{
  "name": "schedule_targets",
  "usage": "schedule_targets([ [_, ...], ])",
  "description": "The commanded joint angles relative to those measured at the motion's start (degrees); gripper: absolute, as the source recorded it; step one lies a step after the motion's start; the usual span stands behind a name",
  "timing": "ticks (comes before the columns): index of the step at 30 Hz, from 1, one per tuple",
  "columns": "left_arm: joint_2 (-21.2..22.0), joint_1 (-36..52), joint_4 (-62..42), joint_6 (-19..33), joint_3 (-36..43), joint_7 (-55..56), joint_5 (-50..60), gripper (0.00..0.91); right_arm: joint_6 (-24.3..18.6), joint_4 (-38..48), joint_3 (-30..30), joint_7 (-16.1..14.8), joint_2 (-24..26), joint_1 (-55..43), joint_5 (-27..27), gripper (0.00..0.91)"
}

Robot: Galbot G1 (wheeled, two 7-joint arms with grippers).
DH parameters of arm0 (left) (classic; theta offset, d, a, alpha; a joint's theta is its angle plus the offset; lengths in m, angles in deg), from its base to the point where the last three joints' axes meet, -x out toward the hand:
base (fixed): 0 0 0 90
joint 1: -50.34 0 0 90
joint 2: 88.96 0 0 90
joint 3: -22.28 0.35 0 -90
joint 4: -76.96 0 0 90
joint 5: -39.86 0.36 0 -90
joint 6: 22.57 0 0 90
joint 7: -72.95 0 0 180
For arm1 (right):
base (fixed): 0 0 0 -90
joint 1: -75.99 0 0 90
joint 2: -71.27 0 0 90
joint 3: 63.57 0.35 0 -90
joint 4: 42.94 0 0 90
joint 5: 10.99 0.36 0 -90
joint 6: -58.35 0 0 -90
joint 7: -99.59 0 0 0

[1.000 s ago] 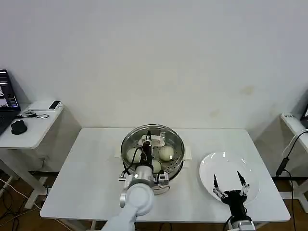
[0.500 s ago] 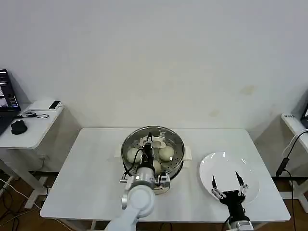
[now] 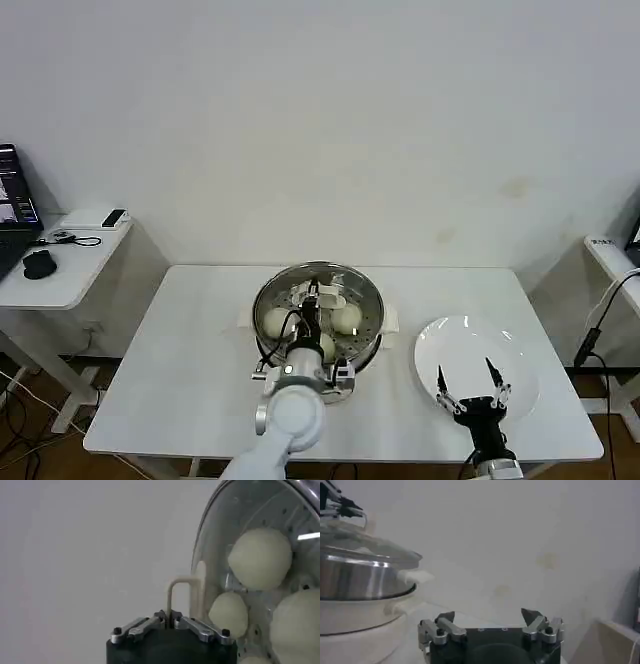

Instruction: Take steamed baozi put them in steamer then cover it.

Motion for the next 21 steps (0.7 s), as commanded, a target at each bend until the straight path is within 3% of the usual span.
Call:
schedule_targets([
  [1, -0.3, -0.4, 1.5, 0.2, 0.1, 0.2, -0.6, 0.907, 0.1, 0.1, -0.3, 0.0, 0.0, 0.0, -0.2, 0.907],
  [21, -9.0, -10.4, 17.2, 3.0, -3.7, 5.5, -11.0, 0.907, 0.1, 0.6, -0.6, 0.1, 0.1, 0.1, 0.0, 0.907],
])
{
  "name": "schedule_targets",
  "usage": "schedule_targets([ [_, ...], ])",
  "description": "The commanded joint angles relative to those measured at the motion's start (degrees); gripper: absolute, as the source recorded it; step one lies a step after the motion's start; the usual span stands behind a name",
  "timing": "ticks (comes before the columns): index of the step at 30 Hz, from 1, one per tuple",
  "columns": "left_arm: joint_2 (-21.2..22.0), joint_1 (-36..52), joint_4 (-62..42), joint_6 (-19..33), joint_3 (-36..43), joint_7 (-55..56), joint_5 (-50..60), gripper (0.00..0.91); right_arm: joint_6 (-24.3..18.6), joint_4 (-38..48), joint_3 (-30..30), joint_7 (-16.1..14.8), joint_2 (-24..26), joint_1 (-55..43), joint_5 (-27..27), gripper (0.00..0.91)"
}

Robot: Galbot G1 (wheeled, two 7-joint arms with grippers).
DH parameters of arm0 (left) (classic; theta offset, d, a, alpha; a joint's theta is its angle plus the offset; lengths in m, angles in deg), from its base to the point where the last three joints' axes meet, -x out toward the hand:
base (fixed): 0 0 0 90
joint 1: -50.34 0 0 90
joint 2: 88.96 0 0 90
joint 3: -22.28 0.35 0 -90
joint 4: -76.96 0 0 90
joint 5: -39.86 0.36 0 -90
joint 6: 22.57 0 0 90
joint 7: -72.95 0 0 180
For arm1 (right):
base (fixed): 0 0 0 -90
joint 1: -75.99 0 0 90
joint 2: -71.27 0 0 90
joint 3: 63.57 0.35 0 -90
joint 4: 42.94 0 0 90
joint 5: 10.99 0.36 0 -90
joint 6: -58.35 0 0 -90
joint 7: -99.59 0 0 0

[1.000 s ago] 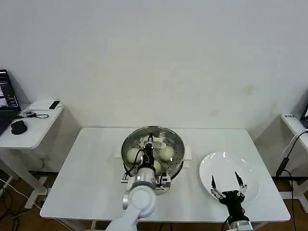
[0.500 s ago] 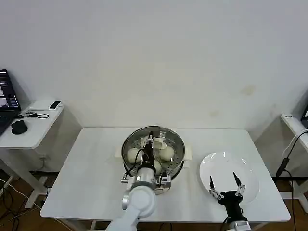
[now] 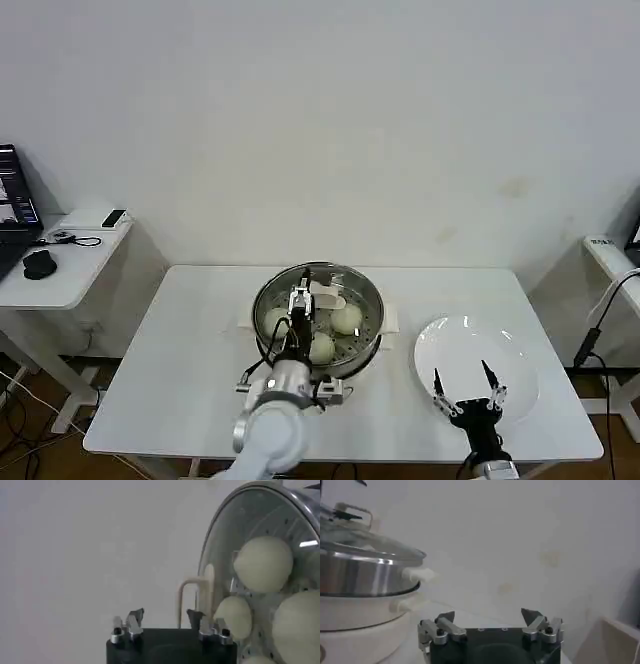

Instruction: Take steamed baozi put them in steamer then cover it.

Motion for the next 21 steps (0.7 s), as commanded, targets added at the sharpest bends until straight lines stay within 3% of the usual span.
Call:
schedule_targets([
  [1, -5.0, -6.1, 9.5, 1.3, -3.4, 5.0, -8.3, 0.907, 0.0, -0.1, 0.2, 0.0, 0.1, 0.1, 0.4, 0.907],
  [8, -8.8, -13.3, 10.6, 5.7, -16.2, 13.5, -24.7, 0.907, 0.1, -0.6, 0.2, 0.1, 1.8, 1.1, 2.3, 0.907],
  [13, -8.1, -16.3, 6.6, 14.3, -28.2, 23.3, -39.7, 0.907, 0.1, -1.8, 0.7, -0.1, 5.1, 2.5, 5.8, 0.907],
  [15, -7.7, -17.1, 5.7, 19.2, -31.5, 25.7, -49.7, 0.907, -0.1, -2.3, 1.8, -0.3, 7.6, 3.4, 8.3, 0.907],
  [17, -6.6, -18.6, 4.8, 25.5, -36.7, 21.2, -65.3, 0.907, -0.5, -1.8, 3.0, -0.5, 9.5, 3.8, 10.8, 0.907],
  [19, -6.7, -18.4, 1.8, 30.1, -39.9, 22.6, -77.8, 0.907, 0.9, -2.0, 2.0, -0.6, 9.1, 1.7, 10.6, 0.907],
  [21, -6.2, -19.7, 0.8, 31.1, -42.7, 23.2, -88.5, 0.907, 1.9, -2.2, 1.2, -0.6, 9.1, 1.1, 11.9, 0.907],
])
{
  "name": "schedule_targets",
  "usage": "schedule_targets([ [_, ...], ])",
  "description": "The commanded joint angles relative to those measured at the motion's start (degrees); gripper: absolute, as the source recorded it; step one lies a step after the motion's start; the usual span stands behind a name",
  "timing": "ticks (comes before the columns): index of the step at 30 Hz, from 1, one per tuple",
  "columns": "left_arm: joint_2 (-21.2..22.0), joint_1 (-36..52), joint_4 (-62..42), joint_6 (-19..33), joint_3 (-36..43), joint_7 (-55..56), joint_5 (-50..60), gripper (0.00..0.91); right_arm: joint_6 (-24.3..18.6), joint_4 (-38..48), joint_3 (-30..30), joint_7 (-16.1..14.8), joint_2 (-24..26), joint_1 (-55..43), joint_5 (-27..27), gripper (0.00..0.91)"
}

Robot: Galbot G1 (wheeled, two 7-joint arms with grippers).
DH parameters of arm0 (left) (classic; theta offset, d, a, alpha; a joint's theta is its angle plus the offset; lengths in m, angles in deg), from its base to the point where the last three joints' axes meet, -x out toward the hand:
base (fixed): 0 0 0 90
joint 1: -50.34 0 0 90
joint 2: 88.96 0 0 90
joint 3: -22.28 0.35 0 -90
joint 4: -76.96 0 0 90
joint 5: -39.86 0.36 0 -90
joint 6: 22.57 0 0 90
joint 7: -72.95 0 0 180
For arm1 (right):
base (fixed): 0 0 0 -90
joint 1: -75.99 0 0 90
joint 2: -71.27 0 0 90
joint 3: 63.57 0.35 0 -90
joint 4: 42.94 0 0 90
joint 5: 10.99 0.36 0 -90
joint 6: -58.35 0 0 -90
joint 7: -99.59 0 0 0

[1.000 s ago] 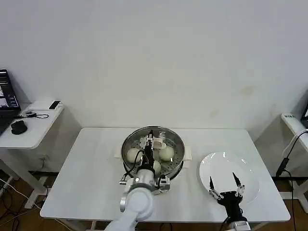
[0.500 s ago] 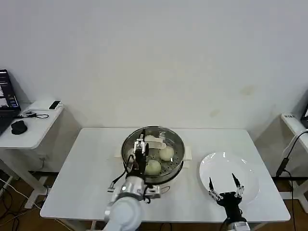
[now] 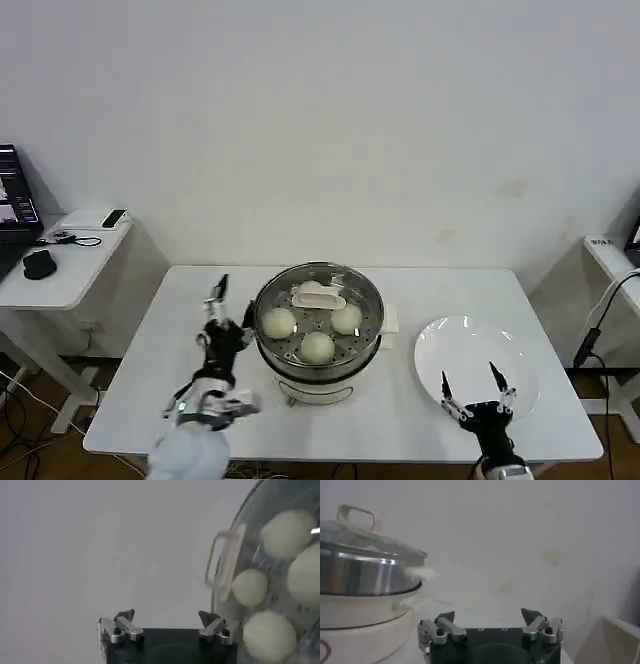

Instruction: Take steamed baozi put them in steamer then cover it.

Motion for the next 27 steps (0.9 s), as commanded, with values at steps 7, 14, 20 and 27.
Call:
schedule_targets([
  [7, 1.3, -15.0, -5.1, 21.7, -27.3, 7.0, -64.8, 0.907, 2.1, -0.1, 0.1, -0.3, 5.6, -1.0, 7.1, 0.907],
  [14, 3.4, -22.0, 1.2, 20.6, -26.6, 6.1, -65.5, 0.907, 3.8, -0.9, -1.4, -0.6, 6.1, 0.3, 9.2, 0.907],
  [20, 5.0, -24.5, 2.2, 19.7, -23.9, 5.6, -64.5, 0.907, 7.3, -0.8, -2.7, -0.1, 8.4, 1.4, 15.4, 0.907],
  [27, 6.9, -26.0, 2.6, 19.6, -20.3, 3.9, -61.9, 0.907, 7.5, -0.4, -3.7, 0.0, 9.2, 1.7, 16.5, 0.907],
])
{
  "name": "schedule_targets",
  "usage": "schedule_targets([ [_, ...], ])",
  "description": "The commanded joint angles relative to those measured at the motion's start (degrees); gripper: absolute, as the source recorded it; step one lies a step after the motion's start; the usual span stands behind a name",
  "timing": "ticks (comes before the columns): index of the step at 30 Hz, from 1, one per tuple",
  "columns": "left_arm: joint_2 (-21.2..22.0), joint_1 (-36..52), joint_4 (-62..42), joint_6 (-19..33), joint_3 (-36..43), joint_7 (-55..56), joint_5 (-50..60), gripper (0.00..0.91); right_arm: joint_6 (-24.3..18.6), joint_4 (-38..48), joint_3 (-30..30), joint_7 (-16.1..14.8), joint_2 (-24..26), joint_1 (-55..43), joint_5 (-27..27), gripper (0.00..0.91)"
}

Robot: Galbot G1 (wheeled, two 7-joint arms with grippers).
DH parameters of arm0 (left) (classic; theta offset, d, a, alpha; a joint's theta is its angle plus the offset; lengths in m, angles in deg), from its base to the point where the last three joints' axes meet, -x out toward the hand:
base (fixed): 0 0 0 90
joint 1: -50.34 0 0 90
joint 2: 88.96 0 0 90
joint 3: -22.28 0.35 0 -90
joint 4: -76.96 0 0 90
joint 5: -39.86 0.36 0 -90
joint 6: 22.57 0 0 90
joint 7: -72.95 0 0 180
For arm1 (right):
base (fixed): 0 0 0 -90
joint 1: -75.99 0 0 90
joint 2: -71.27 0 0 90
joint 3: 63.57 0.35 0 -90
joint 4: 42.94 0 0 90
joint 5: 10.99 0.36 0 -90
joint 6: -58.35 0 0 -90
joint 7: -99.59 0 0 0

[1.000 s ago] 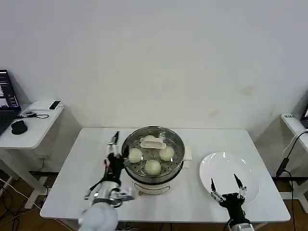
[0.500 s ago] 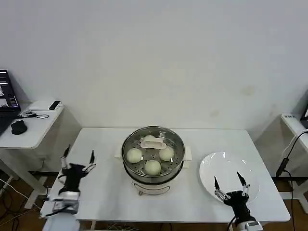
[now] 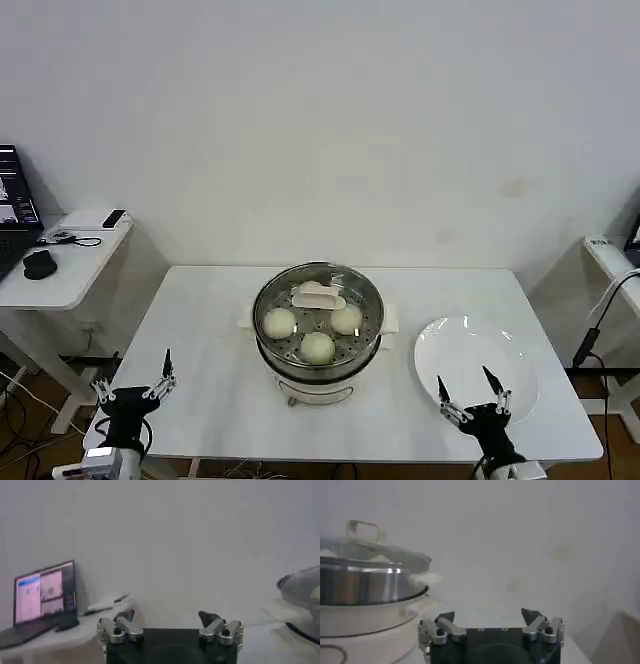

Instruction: Take steamed baozi put them in steamer then cover it.

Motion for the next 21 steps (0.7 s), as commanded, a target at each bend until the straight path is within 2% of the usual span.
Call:
schedule_targets([
  [1, 2.6, -5.5, 1.9, 1.4, 1.9, -1.0, -3.5, 0.907, 2.2, 0.3, -1.5, 0.3, 1.8, 0.2, 5.0, 0.907],
  [9, 2.5, -4.6, 1.4, -0.2, 1.8, -1.5, -1.4, 0.907, 3.8, -0.1, -2.7, 0.3, 2.4, 0.0, 5.3, 0.907],
  [14, 2.1, -4.4, 0.0, -1.2, 1.9, -1.9, 0.0, 0.907, 5.1, -0.9, -3.5, 0.2, 3.6, 0.3, 8.0, 0.907],
  [21, 3.1, -5.8, -0.1, -0.8, 2.3, -2.0, 1.4, 0.907, 4.7, -0.4, -4.5, 0.3, 6.3, -0.4, 9.6, 0.907],
])
